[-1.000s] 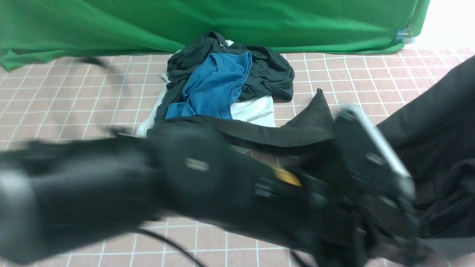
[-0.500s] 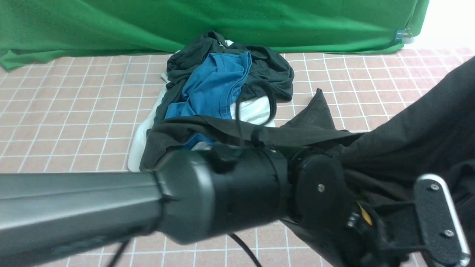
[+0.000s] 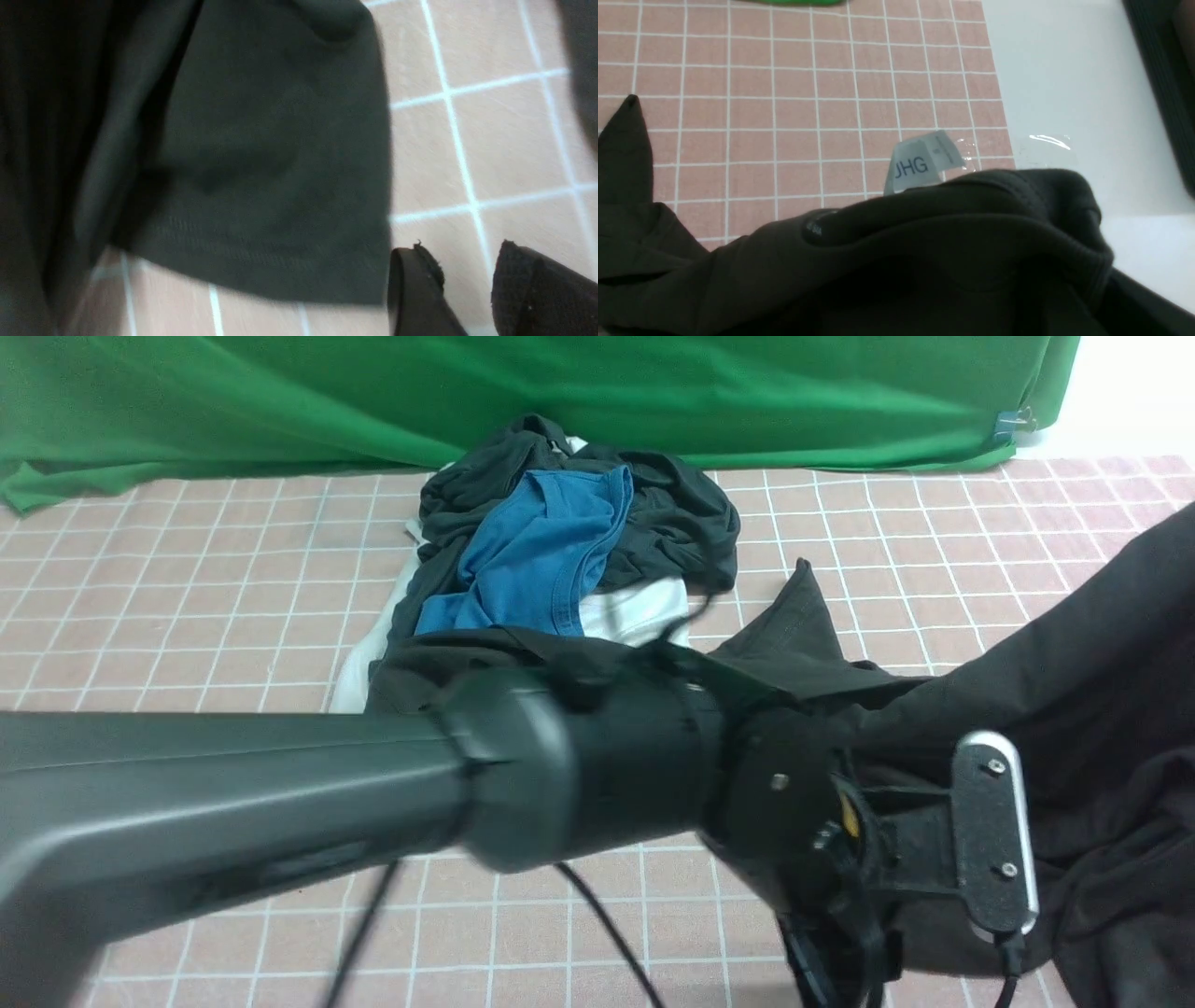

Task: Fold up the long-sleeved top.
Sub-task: Spread the long sleeves with your arms and place them on the tabletop

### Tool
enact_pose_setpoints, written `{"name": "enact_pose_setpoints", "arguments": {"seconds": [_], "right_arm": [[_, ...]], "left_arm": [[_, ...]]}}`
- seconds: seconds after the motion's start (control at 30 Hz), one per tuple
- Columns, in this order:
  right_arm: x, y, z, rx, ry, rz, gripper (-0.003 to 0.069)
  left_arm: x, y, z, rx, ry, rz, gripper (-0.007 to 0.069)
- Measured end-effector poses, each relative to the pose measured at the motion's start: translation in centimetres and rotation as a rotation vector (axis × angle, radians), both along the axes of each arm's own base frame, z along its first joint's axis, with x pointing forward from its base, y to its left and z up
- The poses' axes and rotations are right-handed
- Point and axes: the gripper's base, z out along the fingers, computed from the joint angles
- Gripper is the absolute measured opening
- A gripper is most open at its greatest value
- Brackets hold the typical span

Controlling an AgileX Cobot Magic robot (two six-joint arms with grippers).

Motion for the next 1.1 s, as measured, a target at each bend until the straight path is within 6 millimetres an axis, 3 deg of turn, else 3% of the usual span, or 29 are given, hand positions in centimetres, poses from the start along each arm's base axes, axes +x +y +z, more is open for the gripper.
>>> {"name": "enact_pose_setpoints", "arguments": {"seconds": [0.07,0.2,0.37,0.63,0.8,0.93,0.97,1.07,1.1], "right_arm": [[0.1,0.0,-0.4,0.001,0.01,0.003,0.0076],[0.2,0.0,-1.0,0.005,0.031,0.006,0.0076],[0.2,0.1,-1.1,0.006,0.029,0.012,0.0076],[0.4,0.5,-1.1,0.038,0.014,0.054,0.0076],[0.5,0.7,-1.1,0.049,0.01,0.067,0.0076],[0.5,0.7,-1.1,0.048,0.01,0.069,0.0076],[0.5,0.7,-1.1,0.045,0.011,0.072,0.0076],[0.5,0.7,-1.1,0.04,0.013,0.079,0.0076],[0.5,0.7,-1.1,0.039,0.012,0.08,0.0076]], "left_arm": [[0.6,-0.7,-0.6,0.002,-0.01,-0.007,0.025],[1.8,-1.7,-1.8,0.029,-0.022,-0.031,0.0348],[2.4,-1.3,-3.6,0.111,-0.018,-0.061,0.0464],[3.0,-1.1,-4.3,0.134,-0.025,-0.065,0.0457],[3.0,-1.1,-4.5,0.139,-0.013,-0.063,0.0307],[2.8,-1.0,-4.1,0.15,-0.01,-0.063,0.008],[2.9,-0.9,-3.7,0.153,-0.024,-0.056,0.0045],[2.8,-0.4,-1.9,0.154,-0.057,-0.042,0.0031],[2.7,0.4,1.3,0.125,-0.108,-0.009,0.0032]]}}
